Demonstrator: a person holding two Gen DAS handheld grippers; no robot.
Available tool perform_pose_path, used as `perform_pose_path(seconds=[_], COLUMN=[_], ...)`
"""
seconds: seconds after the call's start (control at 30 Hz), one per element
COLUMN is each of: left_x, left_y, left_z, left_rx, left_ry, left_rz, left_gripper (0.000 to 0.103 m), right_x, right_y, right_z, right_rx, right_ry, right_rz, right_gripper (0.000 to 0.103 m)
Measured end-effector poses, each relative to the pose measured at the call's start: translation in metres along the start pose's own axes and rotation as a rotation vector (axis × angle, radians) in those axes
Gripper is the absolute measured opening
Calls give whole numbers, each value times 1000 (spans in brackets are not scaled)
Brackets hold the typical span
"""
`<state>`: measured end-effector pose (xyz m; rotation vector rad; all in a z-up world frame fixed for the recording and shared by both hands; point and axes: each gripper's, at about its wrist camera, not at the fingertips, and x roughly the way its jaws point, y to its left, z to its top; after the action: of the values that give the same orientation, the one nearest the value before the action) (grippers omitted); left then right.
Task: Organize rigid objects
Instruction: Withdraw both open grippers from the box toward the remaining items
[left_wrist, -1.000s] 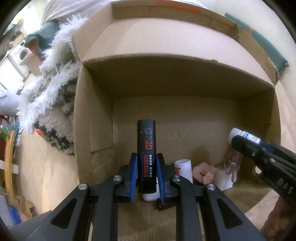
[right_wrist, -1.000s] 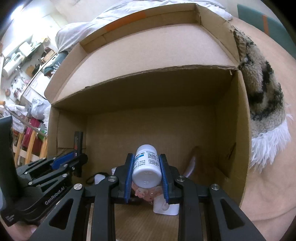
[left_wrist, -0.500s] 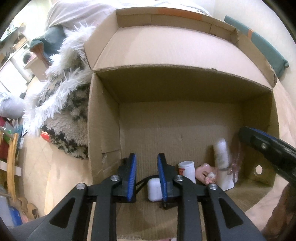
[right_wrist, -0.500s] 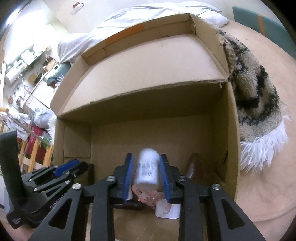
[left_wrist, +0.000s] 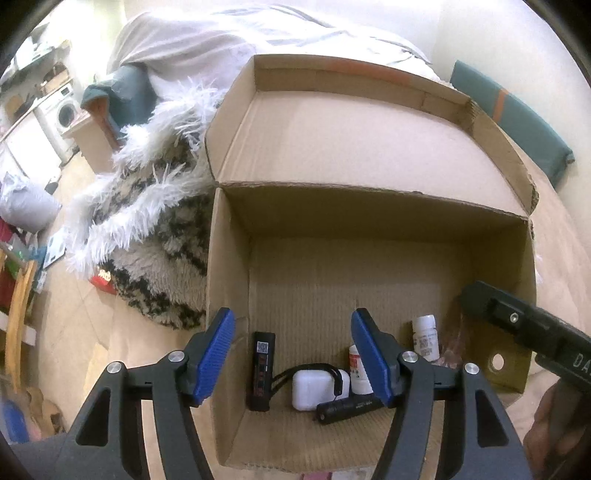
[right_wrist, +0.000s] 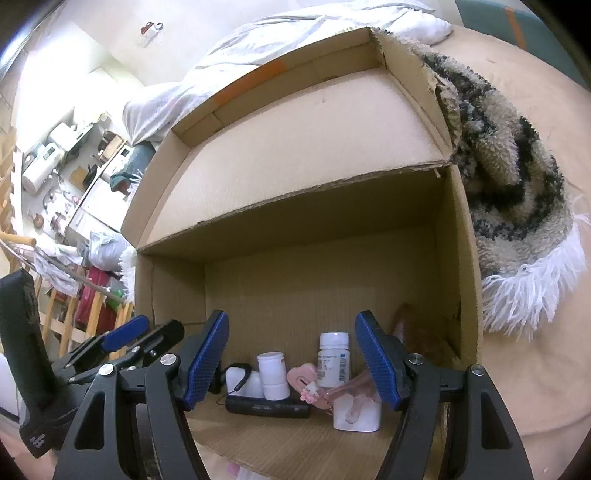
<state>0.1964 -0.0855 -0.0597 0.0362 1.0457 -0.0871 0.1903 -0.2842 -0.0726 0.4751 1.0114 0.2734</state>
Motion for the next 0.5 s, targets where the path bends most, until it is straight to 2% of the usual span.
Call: perform_pose_path(seconds=[0.23,0.5], left_x=[-6,-26], left_y=[-3,-2], left_z=[0,-4], left_rx=[-13,-3], left_ry=[-2,-22], left_rz=[-16,6], left_gripper=[62,62], right_x=[-6,-27], right_y=[1,8], right_z=[-1,-6], right_rx=[18,5], right_ry=[-6,-32], right_rz=[24,29], right_gripper=[75,75])
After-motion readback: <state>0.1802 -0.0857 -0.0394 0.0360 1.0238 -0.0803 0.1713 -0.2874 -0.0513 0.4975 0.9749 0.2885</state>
